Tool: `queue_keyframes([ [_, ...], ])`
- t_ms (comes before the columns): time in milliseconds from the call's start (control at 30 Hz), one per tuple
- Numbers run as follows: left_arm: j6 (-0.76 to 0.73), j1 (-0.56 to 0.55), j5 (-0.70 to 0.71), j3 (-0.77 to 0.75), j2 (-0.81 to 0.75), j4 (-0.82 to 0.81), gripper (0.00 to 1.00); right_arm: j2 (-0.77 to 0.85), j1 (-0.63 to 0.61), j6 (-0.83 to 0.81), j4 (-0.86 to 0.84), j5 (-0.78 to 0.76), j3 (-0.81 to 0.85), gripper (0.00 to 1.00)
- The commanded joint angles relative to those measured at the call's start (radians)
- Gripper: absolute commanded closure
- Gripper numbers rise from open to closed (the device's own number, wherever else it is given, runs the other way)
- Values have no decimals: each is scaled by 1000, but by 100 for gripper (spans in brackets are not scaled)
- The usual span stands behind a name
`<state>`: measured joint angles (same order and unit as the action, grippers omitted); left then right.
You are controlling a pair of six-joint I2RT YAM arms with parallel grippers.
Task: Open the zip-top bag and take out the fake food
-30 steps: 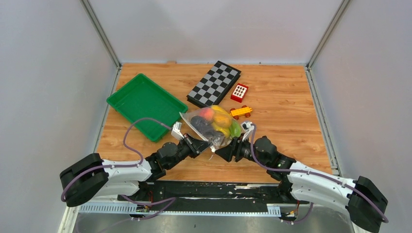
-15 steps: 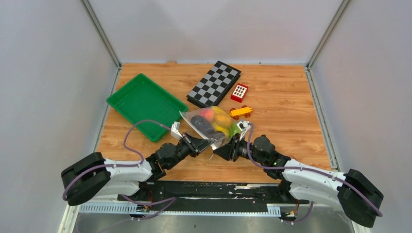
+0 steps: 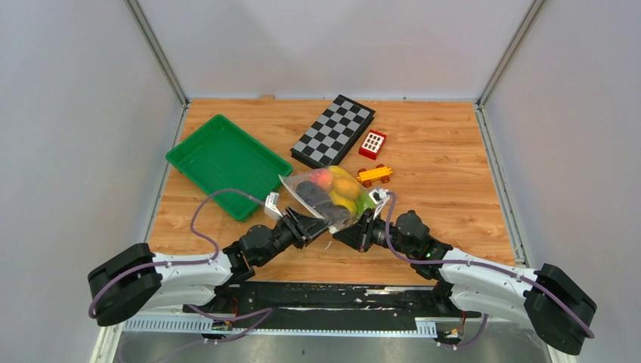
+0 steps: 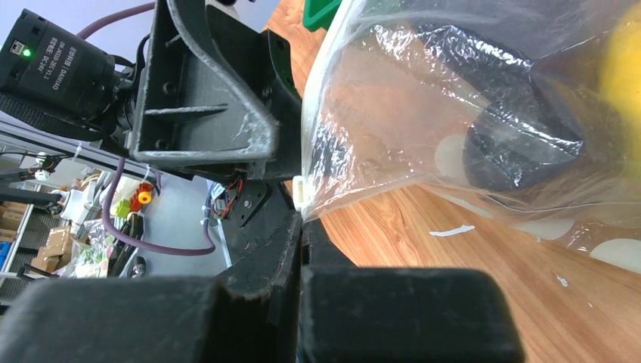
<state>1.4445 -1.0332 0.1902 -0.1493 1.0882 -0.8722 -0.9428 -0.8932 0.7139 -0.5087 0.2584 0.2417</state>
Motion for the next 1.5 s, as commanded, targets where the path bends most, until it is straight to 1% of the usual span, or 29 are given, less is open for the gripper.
queue_keyframes([
  [0, -27, -31, 24, -32, -78, 141, 45, -5, 9, -5, -72, 5, 10, 100],
  [67, -35, -45, 37, -37, -100, 177, 42, -12, 11, -1, -71, 4, 13, 100],
  [167, -47, -56, 44, -47, -99, 200, 41, -18, 15, 5, -82, 13, 17, 100],
  [333, -52, -67, 45, -54, -20, 86, 45, -24, 14, 11, -87, 29, 23, 100],
  [467, -62, -71, 43, -70, 56, 6, 54, -23, 14, 17, -88, 40, 27, 100],
  [567, -63, -73, 57, -61, 85, -63, 62, -19, 14, 19, -79, 43, 26, 100],
  [700, -77, -76, 65, -65, 69, -63, 74, -9, 17, 25, -63, 31, 22, 100],
  [900, -84, -94, 76, -87, 25, 20, 88, 8, 20, 30, -7, 4, 30, 100],
  [1000, -73, -94, 111, -75, -3, 64, 98, 10, 24, 30, 8, 9, 34, 100],
  [1033, -63, -94, 131, -66, -16, 74, 100, 13, 25, 29, 15, 11, 35, 100],
  [1133, -36, -94, 188, -49, -63, 127, 100, 31, 26, 18, 56, 14, 42, 100],
  [1300, -49, -93, 288, -103, -164, 364, 100, 85, 31, -17, 158, 1, 58, 100],
  [1400, -73, -89, 364, -130, -221, 477, 100, 121, 35, -38, 219, -14, 63, 100],
  [1467, -90, -71, 389, -137, -251, 529, 100, 143, 38, -50, 255, -22, 68, 100],
])
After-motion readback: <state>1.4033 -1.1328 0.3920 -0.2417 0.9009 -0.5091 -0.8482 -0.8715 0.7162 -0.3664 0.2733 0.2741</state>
